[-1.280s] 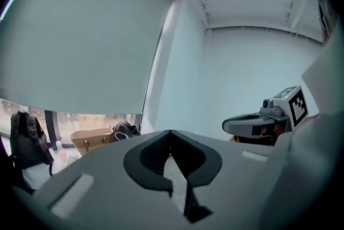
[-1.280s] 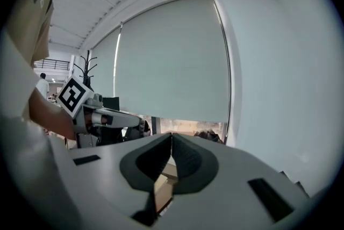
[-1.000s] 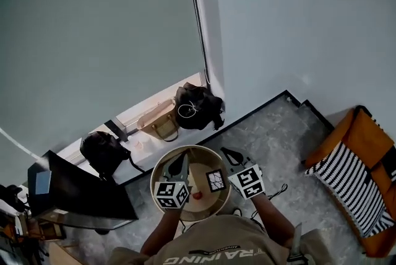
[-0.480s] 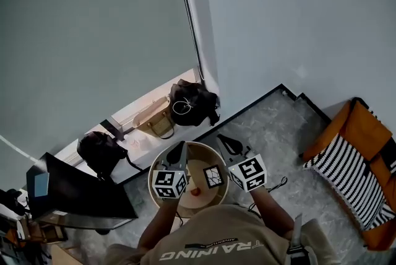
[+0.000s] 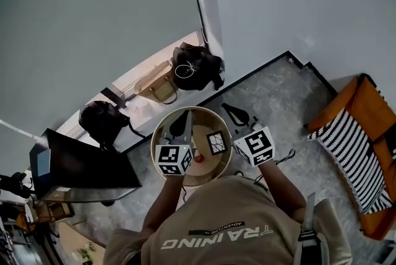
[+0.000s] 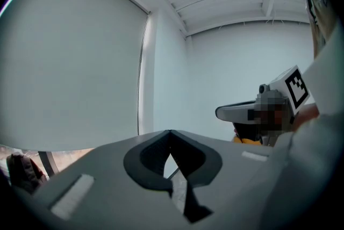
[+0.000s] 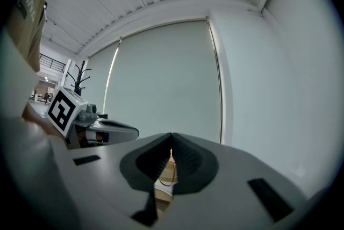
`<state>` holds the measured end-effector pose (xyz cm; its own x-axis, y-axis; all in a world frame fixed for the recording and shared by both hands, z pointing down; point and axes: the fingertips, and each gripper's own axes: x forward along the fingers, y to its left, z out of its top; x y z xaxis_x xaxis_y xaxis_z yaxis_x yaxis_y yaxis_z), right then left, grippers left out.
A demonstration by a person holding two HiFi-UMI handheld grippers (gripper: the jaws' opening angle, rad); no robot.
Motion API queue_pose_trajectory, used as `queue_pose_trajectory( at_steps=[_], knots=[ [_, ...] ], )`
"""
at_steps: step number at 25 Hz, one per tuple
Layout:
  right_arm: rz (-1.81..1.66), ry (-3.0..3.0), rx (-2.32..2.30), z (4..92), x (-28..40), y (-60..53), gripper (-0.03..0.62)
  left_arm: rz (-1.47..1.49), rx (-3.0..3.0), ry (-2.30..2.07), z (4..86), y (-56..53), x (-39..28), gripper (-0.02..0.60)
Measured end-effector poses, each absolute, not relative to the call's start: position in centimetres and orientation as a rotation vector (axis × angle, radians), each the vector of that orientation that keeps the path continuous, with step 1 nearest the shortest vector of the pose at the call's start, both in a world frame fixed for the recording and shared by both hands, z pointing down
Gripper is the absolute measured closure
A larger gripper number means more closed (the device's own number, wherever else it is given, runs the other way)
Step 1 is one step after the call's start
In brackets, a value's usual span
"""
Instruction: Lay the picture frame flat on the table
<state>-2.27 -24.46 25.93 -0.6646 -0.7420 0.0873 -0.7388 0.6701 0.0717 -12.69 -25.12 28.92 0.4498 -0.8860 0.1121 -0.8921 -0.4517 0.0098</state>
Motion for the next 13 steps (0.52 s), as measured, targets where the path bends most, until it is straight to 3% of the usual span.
queue_pose_trajectory(
  at_steps=[13],
  knots=[
    [0.015,-2.782,1.107,28.0,-4.6,-23.9,0.586,0.143,2.54,-1.631,30.0,-24.2,-14.4,0.574]
  ],
)
